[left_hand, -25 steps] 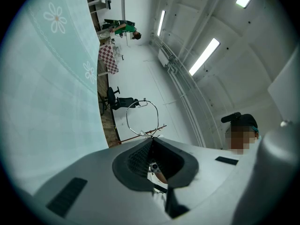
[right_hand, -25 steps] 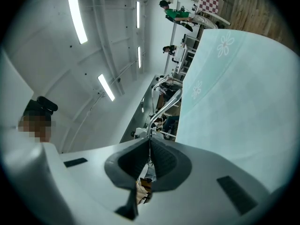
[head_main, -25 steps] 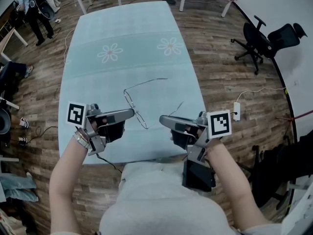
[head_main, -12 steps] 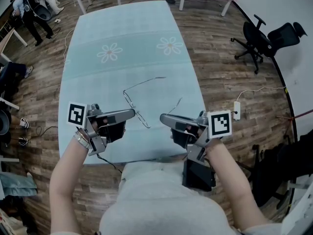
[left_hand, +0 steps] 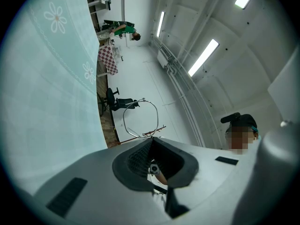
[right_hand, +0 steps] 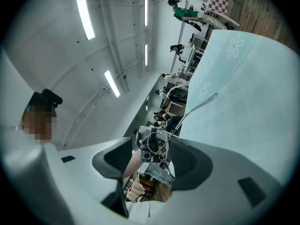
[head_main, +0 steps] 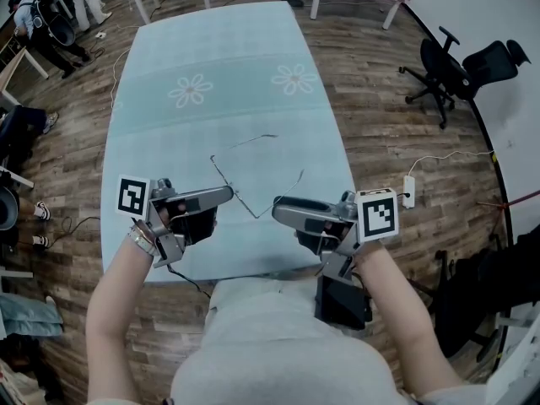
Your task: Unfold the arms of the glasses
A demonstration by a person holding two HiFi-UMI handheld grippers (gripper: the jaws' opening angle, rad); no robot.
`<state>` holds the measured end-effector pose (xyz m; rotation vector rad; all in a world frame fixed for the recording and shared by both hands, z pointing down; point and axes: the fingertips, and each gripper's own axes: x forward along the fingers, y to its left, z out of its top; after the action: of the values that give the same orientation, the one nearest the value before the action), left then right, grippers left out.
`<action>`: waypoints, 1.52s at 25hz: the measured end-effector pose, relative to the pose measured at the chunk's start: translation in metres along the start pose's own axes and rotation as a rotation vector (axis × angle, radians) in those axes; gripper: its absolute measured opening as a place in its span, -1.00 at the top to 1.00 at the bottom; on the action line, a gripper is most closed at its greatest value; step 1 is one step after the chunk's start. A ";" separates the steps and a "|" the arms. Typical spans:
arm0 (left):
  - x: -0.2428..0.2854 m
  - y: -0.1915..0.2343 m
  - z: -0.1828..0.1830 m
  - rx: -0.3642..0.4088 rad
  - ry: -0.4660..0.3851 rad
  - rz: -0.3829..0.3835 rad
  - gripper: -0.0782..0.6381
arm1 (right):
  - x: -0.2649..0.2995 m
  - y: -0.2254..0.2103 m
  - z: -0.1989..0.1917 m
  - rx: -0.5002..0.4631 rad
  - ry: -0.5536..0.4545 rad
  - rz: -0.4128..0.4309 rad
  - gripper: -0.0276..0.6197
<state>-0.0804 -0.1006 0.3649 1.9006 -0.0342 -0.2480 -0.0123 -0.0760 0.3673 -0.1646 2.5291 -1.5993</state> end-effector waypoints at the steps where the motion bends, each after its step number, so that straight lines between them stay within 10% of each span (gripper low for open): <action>1: 0.000 0.000 0.000 0.001 -0.003 -0.001 0.76 | 0.000 0.000 -0.001 0.000 0.001 -0.001 0.15; 38: 0.000 0.001 0.015 0.074 -0.139 -0.030 0.76 | -0.007 -0.021 0.028 -0.571 -0.135 -0.361 0.65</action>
<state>-0.0831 -0.1146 0.3611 1.9561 -0.1097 -0.4044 0.0001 -0.1082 0.3752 -0.7973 2.8860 -0.8545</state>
